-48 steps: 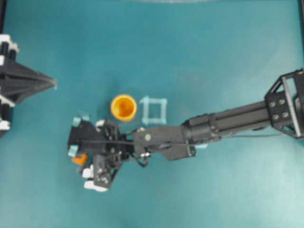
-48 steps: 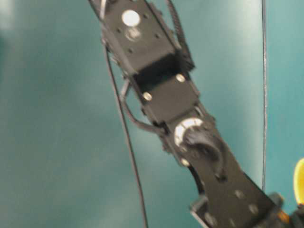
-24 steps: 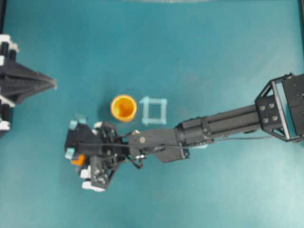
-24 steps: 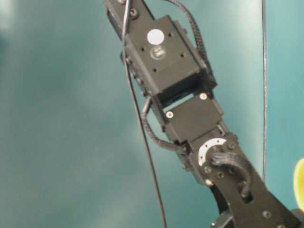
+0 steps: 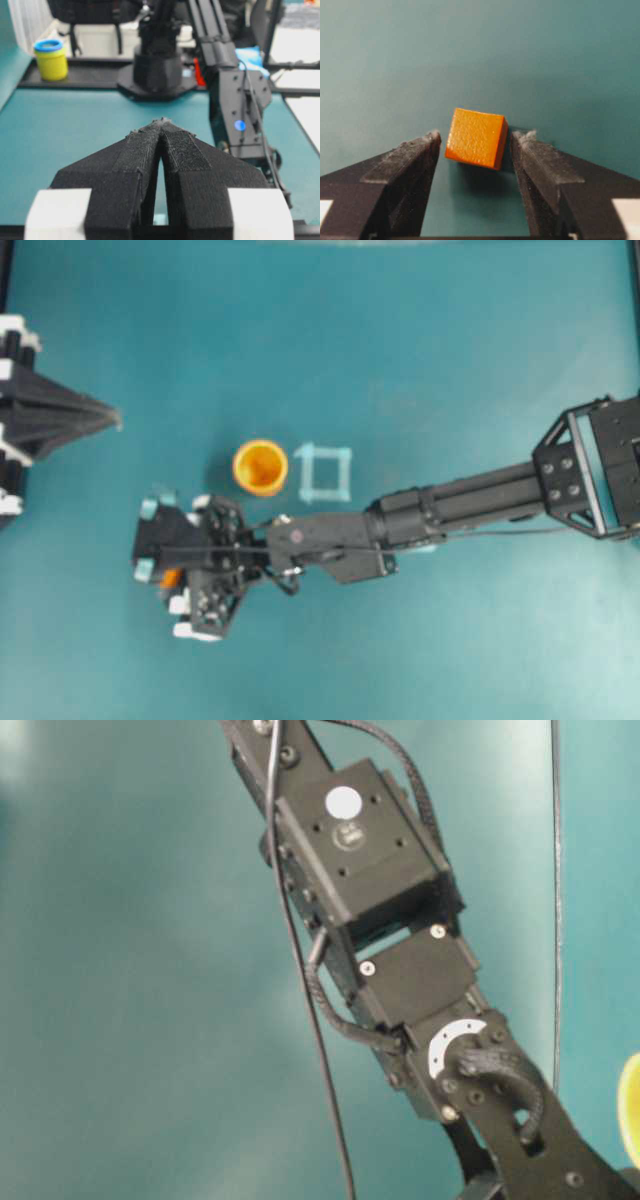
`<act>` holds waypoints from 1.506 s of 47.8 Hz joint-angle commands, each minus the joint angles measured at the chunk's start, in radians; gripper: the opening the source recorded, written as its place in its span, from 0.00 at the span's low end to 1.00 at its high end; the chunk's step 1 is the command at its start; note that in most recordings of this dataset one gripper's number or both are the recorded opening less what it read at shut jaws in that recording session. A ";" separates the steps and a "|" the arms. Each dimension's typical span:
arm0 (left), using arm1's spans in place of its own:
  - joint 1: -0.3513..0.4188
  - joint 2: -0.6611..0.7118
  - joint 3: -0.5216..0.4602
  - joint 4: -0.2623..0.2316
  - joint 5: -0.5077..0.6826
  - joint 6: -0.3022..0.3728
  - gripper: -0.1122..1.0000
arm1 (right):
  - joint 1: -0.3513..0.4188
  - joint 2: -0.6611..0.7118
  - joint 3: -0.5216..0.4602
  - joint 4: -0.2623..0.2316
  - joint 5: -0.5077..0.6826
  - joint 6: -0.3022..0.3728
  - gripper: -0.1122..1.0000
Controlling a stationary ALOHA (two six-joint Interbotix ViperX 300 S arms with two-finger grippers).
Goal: Move the block toward the cup with right arm.
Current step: 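Lift the cube with the right gripper and carry it over the cup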
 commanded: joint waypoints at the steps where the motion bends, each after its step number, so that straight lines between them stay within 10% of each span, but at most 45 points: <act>1: 0.002 0.009 -0.025 0.000 -0.005 0.000 0.10 | 0.005 -0.026 -0.029 -0.003 0.011 0.000 0.62; 11: 0.002 0.009 -0.026 0.002 -0.003 0.000 0.10 | 0.005 -0.032 -0.032 -0.003 0.017 0.002 0.47; 26: 0.000 0.009 -0.026 0.002 0.017 0.000 0.10 | 0.005 -0.132 -0.032 -0.012 0.118 -0.014 0.47; 49: 0.002 0.008 -0.026 0.002 0.031 0.000 0.10 | -0.005 -0.282 -0.009 -0.178 0.350 -0.018 0.47; 72: 0.002 0.008 -0.026 0.002 0.031 0.002 0.10 | -0.066 -0.373 0.121 -0.178 0.368 -0.005 0.47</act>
